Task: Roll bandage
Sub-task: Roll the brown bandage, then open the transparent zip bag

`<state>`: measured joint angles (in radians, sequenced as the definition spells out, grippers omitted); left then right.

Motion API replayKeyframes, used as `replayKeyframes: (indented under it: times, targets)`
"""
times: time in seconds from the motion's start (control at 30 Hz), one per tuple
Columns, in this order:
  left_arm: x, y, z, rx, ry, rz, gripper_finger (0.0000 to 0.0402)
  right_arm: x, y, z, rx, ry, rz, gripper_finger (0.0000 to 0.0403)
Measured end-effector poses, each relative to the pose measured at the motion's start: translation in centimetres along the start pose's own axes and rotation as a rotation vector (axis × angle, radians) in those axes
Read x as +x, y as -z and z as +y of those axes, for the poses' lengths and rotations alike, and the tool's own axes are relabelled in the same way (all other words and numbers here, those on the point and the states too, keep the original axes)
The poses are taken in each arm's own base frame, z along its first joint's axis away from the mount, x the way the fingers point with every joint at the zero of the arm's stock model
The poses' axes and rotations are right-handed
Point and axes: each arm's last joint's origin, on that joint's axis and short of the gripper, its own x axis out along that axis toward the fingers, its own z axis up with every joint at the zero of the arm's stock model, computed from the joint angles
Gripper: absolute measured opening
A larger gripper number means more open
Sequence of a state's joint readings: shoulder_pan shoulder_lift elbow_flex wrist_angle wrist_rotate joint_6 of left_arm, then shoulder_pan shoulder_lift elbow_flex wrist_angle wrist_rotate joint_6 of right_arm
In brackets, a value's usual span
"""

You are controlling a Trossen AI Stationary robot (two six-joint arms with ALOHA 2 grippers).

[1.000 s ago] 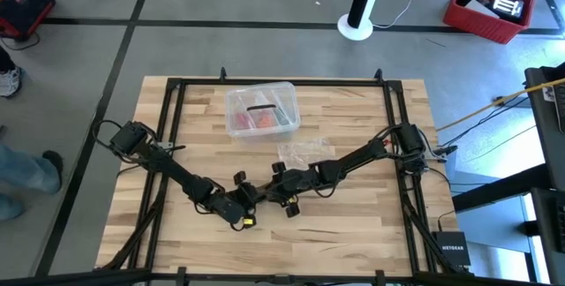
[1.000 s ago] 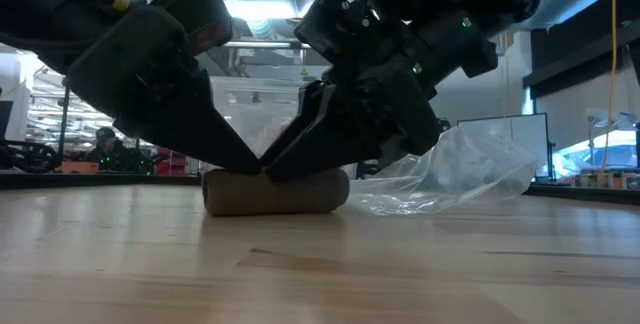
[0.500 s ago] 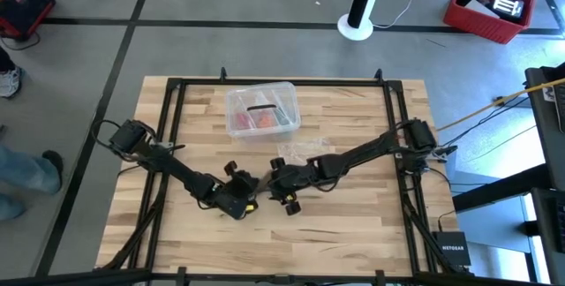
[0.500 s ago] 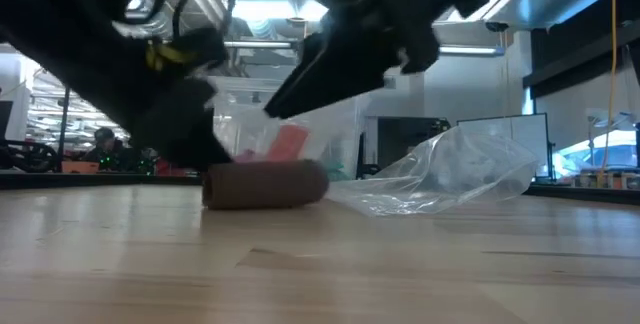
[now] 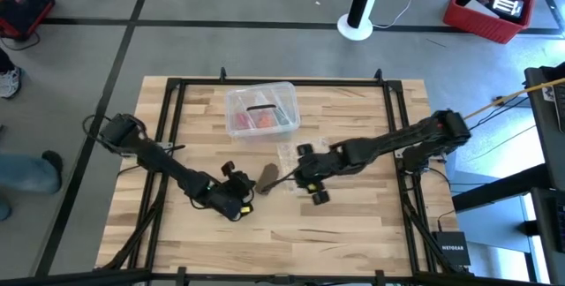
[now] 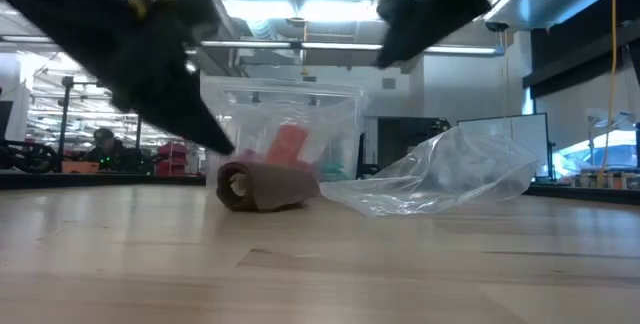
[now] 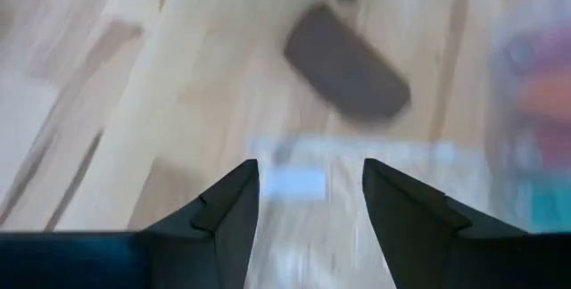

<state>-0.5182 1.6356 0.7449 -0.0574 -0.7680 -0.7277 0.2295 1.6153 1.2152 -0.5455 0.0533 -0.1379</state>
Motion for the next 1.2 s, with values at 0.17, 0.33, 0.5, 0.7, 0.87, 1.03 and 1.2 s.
replayKeyframes:
  times: [0.17,0.33,0.5,0.7,0.87,1.03,1.2]
  targets:
    - [-2.8,-1.9,0.2,-0.007,0.067,-0.054,0.0015,-2.8,3.8,0.1,0.074,0.081,0.055,0.0202]
    - [-3.6,-2.4,0.2,-0.008,0.095,-0.078,0.0015,-3.3,8.2,0.4,0.182,0.173,0.005,0.0202]
    - [-2.8,-2.4,0.1,-0.014,0.078,-0.081,0.0015,-0.9,8.5,0.8,0.206,0.132,-0.236,0.0202]
    - [-2.2,-2.4,-0.1,-0.030,0.104,-0.079,0.0015,4.1,8.3,1.3,0.070,0.037,-0.208,0.0231]
    - [-2.3,-2.4,-0.2,-0.027,0.110,-0.075,0.0015,7.8,7.3,2.0,-0.004,-0.049,-0.140,0.0256]
    - [-2.3,-2.3,-0.2,-0.026,0.108,-0.073,0.0015,10.8,7.1,2.4,-0.015,-0.048,-0.071,0.0239]
    - [-2.3,-2.3,-0.1,-0.024,0.106,-0.071,0.0015,12.4,7.1,2.3,-0.064,0.011,0.022,0.0186]
